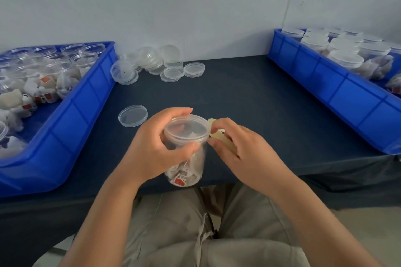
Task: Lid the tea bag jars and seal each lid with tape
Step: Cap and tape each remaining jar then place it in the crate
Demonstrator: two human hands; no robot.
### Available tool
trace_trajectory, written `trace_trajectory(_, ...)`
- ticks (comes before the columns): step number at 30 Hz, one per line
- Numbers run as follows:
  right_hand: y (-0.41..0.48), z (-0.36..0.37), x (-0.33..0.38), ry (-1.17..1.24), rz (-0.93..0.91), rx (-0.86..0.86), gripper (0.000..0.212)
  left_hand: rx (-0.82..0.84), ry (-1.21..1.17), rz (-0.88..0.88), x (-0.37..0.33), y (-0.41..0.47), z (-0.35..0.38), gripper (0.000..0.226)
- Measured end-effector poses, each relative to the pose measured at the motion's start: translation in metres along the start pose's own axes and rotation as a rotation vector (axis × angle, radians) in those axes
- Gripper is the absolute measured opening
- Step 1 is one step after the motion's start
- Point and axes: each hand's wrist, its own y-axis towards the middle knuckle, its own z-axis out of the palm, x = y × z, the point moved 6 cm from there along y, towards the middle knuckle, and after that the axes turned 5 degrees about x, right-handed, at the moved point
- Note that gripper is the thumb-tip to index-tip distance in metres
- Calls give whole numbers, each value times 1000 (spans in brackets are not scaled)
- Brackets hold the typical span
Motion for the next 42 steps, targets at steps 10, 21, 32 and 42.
trace_trajectory(10, -1, -1, 10, -29, -49, 92, 25, -78, 181, -75, -14, -4, -4, 95)
trace_trajectory(21, 0, -2, 6, -67, -90, 221, 30, -67, 158, -81, -9, -6, -2, 81)
trace_trajectory(32, -4, 11, 23, -294, 89, -15, 38, -245, 240, -60, -26, -20, 8, 67)
trace_trajectory(42, 0, 6, 0, -374, 209, -71, 22, -267, 505, 65, -56, -14, 21, 64)
